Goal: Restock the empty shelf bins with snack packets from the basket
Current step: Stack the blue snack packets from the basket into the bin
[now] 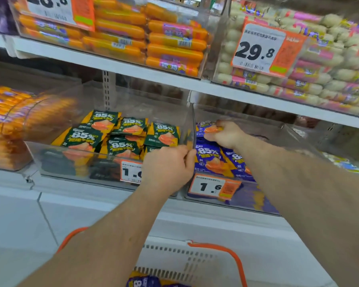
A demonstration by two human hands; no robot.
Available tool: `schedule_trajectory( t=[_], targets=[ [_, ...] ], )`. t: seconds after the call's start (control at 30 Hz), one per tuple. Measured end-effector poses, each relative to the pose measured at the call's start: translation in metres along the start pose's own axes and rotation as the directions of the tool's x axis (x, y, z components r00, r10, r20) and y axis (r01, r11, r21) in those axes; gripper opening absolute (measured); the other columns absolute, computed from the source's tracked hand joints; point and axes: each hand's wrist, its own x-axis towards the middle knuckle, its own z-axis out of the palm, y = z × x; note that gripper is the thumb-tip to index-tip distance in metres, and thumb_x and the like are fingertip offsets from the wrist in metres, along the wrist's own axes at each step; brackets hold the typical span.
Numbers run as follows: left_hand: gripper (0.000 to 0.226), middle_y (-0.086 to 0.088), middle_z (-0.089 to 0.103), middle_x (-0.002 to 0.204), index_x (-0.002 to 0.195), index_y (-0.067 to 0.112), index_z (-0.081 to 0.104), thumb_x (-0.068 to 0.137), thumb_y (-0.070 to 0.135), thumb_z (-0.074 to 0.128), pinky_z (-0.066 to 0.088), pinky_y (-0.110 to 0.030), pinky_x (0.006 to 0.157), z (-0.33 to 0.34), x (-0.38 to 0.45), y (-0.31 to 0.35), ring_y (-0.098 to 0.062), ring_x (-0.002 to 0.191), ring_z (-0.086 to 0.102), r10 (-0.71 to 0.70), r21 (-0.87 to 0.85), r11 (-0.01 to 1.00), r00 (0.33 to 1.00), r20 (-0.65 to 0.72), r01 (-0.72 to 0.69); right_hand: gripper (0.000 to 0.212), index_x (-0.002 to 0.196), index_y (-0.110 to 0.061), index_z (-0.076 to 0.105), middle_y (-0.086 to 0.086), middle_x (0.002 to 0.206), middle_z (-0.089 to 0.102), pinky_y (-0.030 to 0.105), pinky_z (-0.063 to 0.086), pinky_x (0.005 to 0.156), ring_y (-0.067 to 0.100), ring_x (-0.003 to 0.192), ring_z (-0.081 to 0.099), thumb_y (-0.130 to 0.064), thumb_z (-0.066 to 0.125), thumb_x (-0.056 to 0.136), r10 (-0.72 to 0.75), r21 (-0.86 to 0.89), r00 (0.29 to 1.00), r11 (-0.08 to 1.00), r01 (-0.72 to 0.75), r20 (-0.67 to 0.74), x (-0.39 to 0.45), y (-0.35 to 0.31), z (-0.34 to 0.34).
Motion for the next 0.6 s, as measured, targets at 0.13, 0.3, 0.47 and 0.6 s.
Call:
schedule_trajectory(
  t=[0.13,0.3,0.47,0.6],
  targets=[
    [0.038,0.0,0.054,0.049,0.059,0.021,0.049,0.092,0.04,0.047,0.008,-0.018,0.048,0.001,-0.001,0.0,-0.025,0.042,0.048,0.033,0.001,0.999,0.998,-0.046,-0.033,0.076,0.142,-0.03,0.044,0.006,0.146,0.045,0.047,0.029,0.113,0.034,0.138,0.031,-0.067,0.061,0.078,-0.01,-0.248,1.0,0.969,0.011,0.005,0.012,0.011,0.014],
    [0.035,0.001,0.051,0.043,0.055,0.019,0.051,0.086,0.034,0.055,0.009,-0.015,0.048,0.002,0.0,0.0,-0.026,0.035,0.047,0.056,0.002,0.998,0.997,-0.054,-0.056,0.079,0.151,-0.024,0.029,0.007,0.155,0.033,0.044,0.024,0.116,0.033,0.143,0.025,-0.061,0.056,0.087,-0.004,-0.273,0.997,0.962,0.024,0.072,0.016,0.009,0.015],
    [0.038,-0.003,0.06,0.056,0.063,0.019,0.052,0.094,0.039,0.043,0.029,-0.025,0.049,0.004,-0.002,0.0,-0.031,0.05,0.057,0.019,-0.014,1.0,0.998,-0.058,-0.02,0.073,0.154,-0.026,0.02,0.01,0.159,0.024,0.044,0.017,0.117,0.036,0.145,0.018,-0.058,0.046,0.093,0.008,-0.318,0.996,0.948,0.021,0.09,0.012,0.002,0.016],
    [0.034,-0.002,0.063,0.075,0.075,0.025,0.042,0.102,0.044,0.032,0.032,-0.03,0.057,-0.003,0.002,0.003,-0.027,0.068,0.057,-0.031,0.016,0.999,0.996,0.082,0.03,0.062,0.148,-0.023,0.034,0.012,0.153,0.036,0.045,0.02,0.111,0.035,0.141,0.027,-0.056,0.037,0.095,0.012,-0.344,1.0,0.939,-0.002,0.028,0.003,0.001,0.017]
  ],
)
